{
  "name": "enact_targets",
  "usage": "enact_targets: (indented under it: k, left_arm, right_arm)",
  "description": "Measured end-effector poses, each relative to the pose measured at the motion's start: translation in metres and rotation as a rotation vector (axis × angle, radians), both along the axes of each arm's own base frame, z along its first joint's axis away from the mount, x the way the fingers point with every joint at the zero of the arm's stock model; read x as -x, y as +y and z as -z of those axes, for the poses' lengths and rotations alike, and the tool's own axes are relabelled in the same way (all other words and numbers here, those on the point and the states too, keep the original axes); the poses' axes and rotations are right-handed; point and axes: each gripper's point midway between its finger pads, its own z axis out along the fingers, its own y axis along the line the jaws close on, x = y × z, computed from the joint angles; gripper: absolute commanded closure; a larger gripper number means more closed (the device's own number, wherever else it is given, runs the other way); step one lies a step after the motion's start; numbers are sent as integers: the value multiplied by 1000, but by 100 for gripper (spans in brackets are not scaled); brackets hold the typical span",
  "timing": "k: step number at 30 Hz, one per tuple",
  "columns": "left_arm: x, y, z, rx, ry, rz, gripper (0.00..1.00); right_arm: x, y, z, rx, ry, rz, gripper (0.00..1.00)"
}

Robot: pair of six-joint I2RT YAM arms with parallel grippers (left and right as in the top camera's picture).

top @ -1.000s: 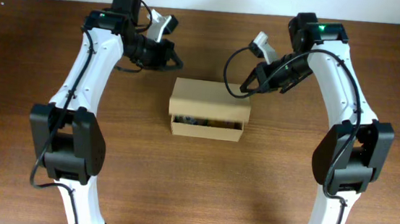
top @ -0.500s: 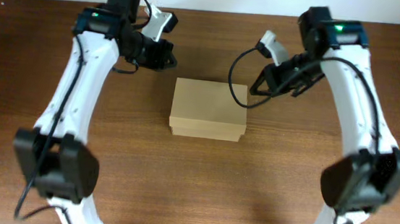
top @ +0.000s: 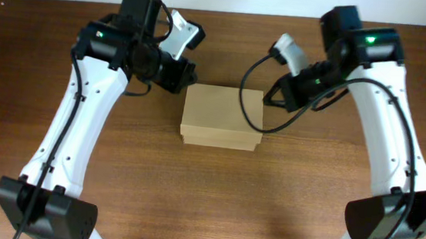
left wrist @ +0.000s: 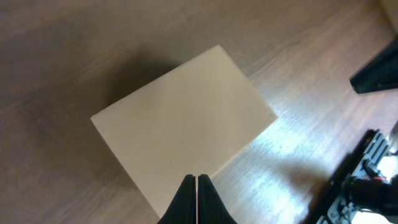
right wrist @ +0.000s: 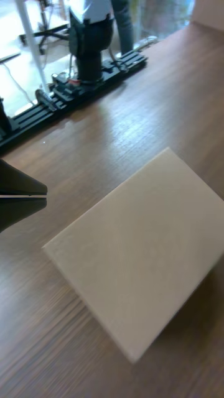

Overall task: Pack container
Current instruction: 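Press down on the closed lid with both grippers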

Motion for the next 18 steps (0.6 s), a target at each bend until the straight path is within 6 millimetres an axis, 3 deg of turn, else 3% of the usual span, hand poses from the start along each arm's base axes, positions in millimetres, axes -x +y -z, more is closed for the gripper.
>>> enact_targets:
  k: [5, 9, 18]
  left_arm:
    - [6, -2, 50, 1, 67, 11, 98]
    - [19, -1, 86, 3, 135, 16, 98]
    - [37, 1, 124, 4, 205, 14, 98]
  right_arm:
    - [9, 14, 36, 10, 46, -48, 96]
    - [15, 14, 68, 17, 87, -51, 96]
    - [29, 12, 126, 16, 140, -43, 96]
